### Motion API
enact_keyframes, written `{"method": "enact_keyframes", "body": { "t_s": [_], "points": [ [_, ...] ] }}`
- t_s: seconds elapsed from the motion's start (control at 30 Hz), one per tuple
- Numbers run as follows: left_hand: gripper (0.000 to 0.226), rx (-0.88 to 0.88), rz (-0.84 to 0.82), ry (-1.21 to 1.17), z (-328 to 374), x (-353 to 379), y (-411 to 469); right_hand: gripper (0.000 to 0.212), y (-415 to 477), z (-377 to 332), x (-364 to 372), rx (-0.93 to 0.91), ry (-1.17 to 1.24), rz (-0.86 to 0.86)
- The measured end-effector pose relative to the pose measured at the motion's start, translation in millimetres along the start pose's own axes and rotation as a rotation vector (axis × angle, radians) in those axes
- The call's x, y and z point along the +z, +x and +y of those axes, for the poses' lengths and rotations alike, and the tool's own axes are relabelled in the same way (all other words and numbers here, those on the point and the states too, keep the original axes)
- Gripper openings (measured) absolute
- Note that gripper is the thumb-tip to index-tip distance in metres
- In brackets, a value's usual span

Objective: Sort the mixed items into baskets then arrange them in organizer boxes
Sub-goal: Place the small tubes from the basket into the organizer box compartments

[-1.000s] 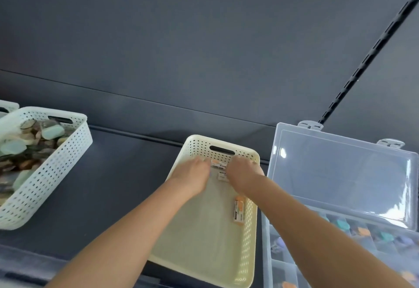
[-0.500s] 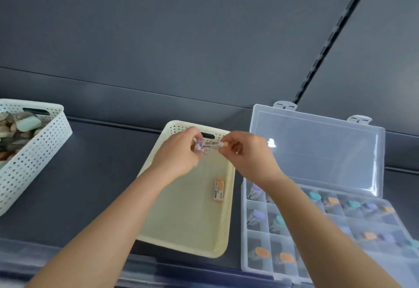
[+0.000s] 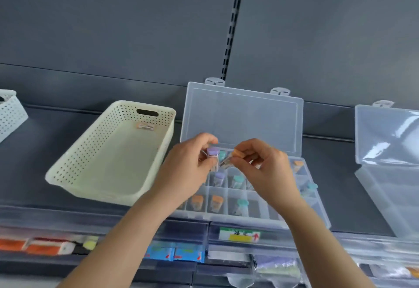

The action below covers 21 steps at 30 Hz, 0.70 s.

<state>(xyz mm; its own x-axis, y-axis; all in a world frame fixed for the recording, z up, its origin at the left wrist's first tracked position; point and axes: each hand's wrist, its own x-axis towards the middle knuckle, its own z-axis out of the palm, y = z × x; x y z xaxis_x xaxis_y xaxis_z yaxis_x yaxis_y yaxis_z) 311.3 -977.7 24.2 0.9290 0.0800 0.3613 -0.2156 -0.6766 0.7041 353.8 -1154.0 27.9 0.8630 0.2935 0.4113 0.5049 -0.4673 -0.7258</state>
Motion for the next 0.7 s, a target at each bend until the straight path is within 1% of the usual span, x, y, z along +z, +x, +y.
{"method": "enact_keyframes", "body": {
  "t_s": [0.07, 0.17, 0.23, 0.43, 0.53, 0.63, 0.7],
  "points": [
    [0.02, 0.036, -0.012, 0.01, 15, 18, -9, 0.013, -13, 11, -16, 0.003, -0.036, -0.005],
    [0.008, 0.091, -0.086, 0.035, 35, 42, -19, 0.012, -28, 25, -37, -0.016, -0.112, 0.0],
    [0.004, 0.11, -0.124, 0.06, 45, 55, -22, 0.012, -36, 33, -49, -0.023, -0.163, 0.011],
    [0.006, 0.132, -0.224, 0.222, 58, 89, -26, 0.008, -58, 53, -70, 0.012, -0.247, -0.051],
    [0.012, 0.159, -0.261, 0.335, 55, 100, -29, 0.007, -65, 62, -73, 0.015, -0.341, -0.095],
    [0.007, 0.184, -0.252, 0.443, 49, 108, -32, 0.011, -71, 69, -70, 0.041, -0.428, -0.159],
    [0.008, 0.182, -0.266, 0.503, 48, 112, -34, 0.014, -74, 73, -67, 0.045, -0.453, -0.193]
  ]
}}
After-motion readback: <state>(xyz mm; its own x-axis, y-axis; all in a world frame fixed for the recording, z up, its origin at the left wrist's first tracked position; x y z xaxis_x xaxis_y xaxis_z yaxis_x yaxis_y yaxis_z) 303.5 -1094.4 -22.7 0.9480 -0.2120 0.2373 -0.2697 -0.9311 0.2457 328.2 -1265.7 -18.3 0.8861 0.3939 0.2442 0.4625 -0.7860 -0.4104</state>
